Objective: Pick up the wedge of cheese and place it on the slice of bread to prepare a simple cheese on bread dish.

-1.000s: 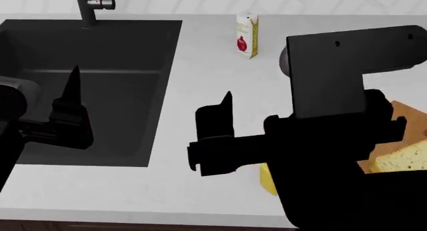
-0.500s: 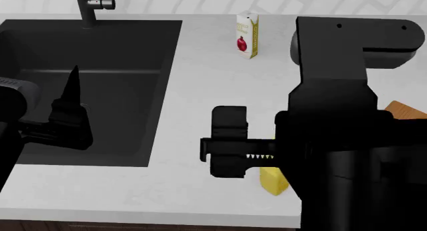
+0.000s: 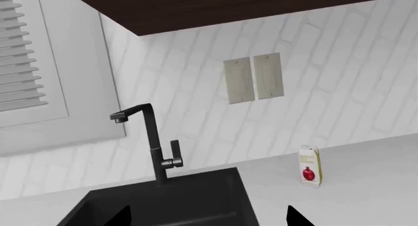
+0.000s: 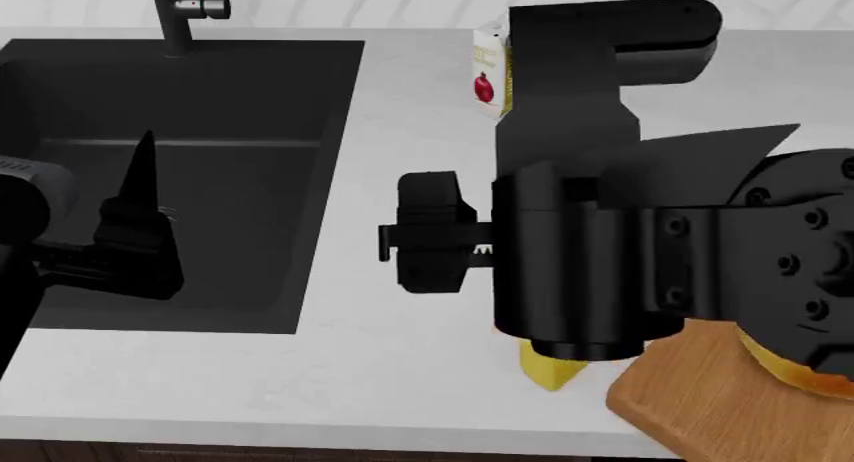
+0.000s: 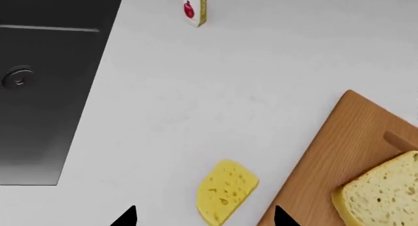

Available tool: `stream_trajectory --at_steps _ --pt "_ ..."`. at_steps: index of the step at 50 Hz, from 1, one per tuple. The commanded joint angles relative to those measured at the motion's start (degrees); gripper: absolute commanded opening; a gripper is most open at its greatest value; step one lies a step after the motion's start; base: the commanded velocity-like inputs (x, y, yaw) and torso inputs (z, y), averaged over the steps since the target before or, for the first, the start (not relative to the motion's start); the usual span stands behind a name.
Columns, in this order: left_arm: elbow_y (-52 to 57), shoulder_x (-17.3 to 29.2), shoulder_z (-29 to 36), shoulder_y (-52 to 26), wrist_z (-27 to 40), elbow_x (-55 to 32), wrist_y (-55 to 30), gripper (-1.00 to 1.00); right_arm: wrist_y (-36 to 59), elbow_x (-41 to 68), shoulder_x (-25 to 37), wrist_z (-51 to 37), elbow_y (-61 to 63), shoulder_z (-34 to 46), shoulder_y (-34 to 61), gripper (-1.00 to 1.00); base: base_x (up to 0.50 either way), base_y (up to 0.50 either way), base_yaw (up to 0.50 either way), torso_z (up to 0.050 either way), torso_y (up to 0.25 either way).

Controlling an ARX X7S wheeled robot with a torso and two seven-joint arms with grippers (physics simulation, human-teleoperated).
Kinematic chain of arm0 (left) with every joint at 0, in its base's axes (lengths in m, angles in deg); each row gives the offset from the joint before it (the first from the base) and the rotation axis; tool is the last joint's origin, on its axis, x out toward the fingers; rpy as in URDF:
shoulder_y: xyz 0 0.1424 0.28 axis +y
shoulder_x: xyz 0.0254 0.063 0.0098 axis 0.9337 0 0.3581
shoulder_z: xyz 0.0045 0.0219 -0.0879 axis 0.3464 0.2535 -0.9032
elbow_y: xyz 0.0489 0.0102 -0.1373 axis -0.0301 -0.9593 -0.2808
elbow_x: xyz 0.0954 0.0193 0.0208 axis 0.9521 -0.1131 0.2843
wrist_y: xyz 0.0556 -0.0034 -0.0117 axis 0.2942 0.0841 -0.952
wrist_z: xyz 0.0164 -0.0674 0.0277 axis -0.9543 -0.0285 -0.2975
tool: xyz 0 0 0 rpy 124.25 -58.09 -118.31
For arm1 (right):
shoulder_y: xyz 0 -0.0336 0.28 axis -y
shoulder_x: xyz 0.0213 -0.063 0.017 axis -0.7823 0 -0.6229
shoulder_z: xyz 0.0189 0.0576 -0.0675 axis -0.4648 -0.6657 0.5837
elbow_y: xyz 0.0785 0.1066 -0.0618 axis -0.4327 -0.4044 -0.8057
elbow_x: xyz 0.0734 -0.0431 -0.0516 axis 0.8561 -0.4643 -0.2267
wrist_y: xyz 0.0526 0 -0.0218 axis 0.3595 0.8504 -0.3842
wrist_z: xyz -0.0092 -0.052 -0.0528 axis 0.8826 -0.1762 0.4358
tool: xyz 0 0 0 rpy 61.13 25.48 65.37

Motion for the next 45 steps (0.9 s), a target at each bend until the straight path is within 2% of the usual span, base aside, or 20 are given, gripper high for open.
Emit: stream_trajectory --at_steps 1,45 --pt "0.3 0.2 0.0 0.0 0.4 -0.3 0.0 1.00 1.0 -5.3 -3.9 2.7 -5.4 4.0 -0.5 1.00 0.00 0.00 0.00 0.000 0.000" --pt "0.6 0.6 -0.2 -0.1 1.5 -1.8 -0.4 1.00 -0.6 -15.3 -6.5 13.1 -14.6 9.1 -8.4 1.00 0.00 0.00 0.00 0.000 0.000"
